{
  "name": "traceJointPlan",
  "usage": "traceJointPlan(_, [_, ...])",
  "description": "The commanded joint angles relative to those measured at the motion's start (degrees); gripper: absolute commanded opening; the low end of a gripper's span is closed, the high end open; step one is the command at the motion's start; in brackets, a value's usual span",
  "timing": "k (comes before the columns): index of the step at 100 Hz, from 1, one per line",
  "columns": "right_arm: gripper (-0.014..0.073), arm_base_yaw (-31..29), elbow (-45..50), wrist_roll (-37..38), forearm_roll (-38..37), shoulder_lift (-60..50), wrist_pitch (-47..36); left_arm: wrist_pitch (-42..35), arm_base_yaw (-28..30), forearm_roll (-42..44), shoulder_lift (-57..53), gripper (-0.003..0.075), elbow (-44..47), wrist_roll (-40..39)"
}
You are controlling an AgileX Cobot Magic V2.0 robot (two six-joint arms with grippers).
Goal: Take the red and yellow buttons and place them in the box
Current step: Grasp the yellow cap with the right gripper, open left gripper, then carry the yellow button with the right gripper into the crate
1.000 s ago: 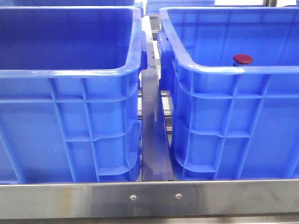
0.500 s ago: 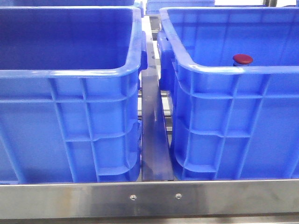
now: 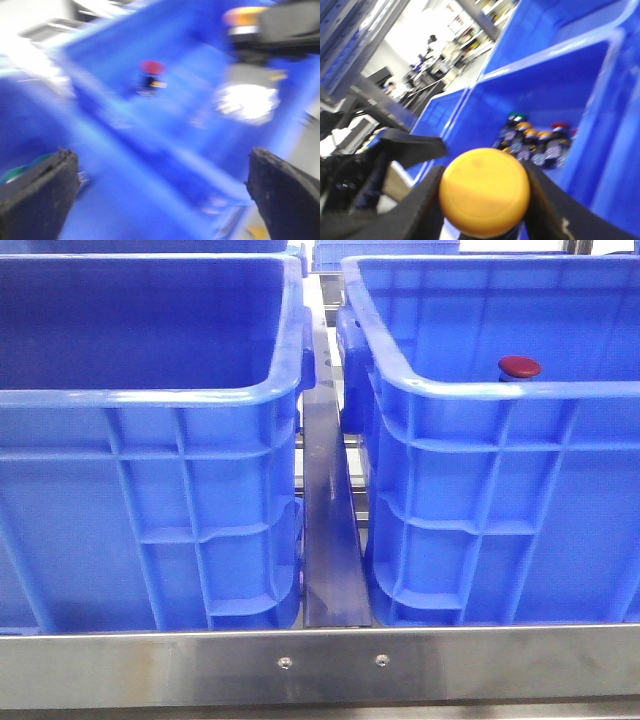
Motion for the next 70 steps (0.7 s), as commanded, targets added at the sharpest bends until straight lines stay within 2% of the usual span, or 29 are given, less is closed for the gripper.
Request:
traceJointPlan(1, [0.0162,-2.6,-2.1,-2.9,8.8,-0.9,1.7,-3.4,4.8,-0.5,-4.3,0.0618,0.1,-0.8])
traceJointPlan(27, [0.0162,-9.5,-2.1,-7.0,8.8,-0.9,-1.1,-2.4,22.6,-0.5,-16.8,0.0618,7.5,-0.9])
traceJointPlan(47, [0.0162,-10.7,-2.1,-12.0,8.8,-0.9,-7.5,1.6,34.4,-0.5,-24.9,0.0606,11.6,-0.9])
traceJointPlan(61, [0.0162,-10.7,-2.1,-16.4,8.8,-0.9,-14.2,2.1,40.9,-0.5,-28.8,0.0478,13.9,-3.5])
traceJointPlan(70, [0.0162,-10.7,-2.1,-19.3,8.8,-0.9,-19.6,1.9,43.1,-0.5,-30.1,0.0333,15.1,-3.8])
